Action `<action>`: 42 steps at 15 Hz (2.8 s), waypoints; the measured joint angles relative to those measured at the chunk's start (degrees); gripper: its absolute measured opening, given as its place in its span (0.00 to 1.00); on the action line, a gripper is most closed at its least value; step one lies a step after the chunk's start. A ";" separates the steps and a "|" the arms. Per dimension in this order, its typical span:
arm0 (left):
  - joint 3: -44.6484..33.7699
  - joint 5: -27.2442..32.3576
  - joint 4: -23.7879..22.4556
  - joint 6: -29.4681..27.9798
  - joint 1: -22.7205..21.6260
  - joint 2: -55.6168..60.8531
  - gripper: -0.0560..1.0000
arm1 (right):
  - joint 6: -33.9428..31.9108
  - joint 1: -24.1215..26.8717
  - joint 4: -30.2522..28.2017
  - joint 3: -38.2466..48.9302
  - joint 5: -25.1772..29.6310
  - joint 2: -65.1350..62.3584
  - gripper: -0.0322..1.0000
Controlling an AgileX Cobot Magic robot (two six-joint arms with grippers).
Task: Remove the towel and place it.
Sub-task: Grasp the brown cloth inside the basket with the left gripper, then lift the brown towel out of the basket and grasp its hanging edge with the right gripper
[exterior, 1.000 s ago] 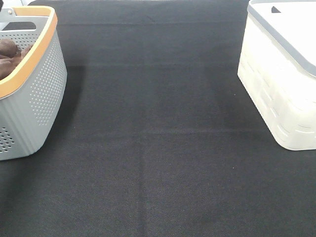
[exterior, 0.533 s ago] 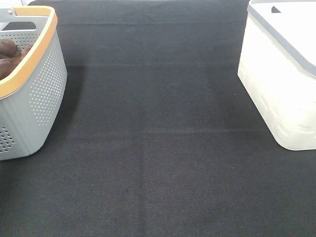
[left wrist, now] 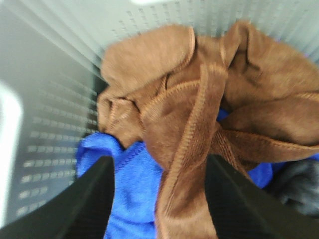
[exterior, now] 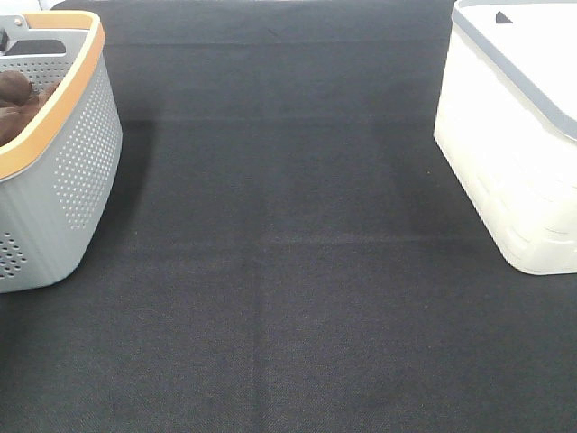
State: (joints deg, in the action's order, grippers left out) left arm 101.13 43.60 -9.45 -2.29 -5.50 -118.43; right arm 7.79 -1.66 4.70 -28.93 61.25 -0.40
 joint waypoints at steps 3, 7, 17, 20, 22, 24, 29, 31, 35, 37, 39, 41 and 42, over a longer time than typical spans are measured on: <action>0.06 -1.60 0.06 0.00 0.00 -2.23 0.56 | 0.00 0.00 -0.06 0.00 0.00 0.00 0.72; 0.23 -4.81 1.26 0.00 0.00 -4.76 0.55 | 0.00 0.00 -0.11 0.00 0.00 0.00 0.72; 0.23 -6.07 2.46 1.72 0.00 -4.81 0.06 | 0.00 0.00 -0.11 0.00 0.00 0.00 0.72; 0.23 -4.58 2.52 1.72 0.00 -3.72 0.06 | 0.00 0.00 -0.11 0.00 0.00 0.00 0.72; 0.23 -2.92 2.69 1.72 0.00 -0.74 0.06 | 0.00 0.00 -0.11 0.00 0.00 0.00 0.72; 0.23 -0.52 3.67 1.72 0.00 4.53 0.06 | 0.00 0.00 -0.11 0.00 0.00 0.00 0.72; 0.23 1.83 6.25 1.72 0.00 18.39 0.06 | 0.00 0.00 -0.11 0.00 0.00 0.00 0.72; 0.23 1.83 7.68 1.72 0.00 20.74 0.06 | 0.00 0.00 -0.11 0.00 0.00 0.00 0.72; 0.29 0.00 20.00 2.29 0.00 28.82 0.06 | 0.00 0.00 0.63 0.00 0.00 0.00 0.72; 0.29 -1.43 26.93 3.95 0.00 30.83 0.06 | -0.23 0.00 2.64 0.00 0.00 0.00 0.72; 0.29 -1.95 35.01 7.96 0.00 32.03 0.06 | -1.03 0.00 6.13 0.00 -0.06 0.17 0.72; 0.29 -2.29 45.44 13.06 0.00 32.31 0.06 | -1.03 0.00 9.40 0.00 -0.97 3.32 0.72; 0.29 -2.29 50.02 15.64 0.00 32.31 0.06 | -0.80 0.00 10.43 0.00 -1.83 5.56 0.72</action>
State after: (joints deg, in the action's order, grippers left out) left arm 101.41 41.31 40.57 13.35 -5.50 -86.12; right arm 6.99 -1.66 15.13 -28.93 59.42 5.16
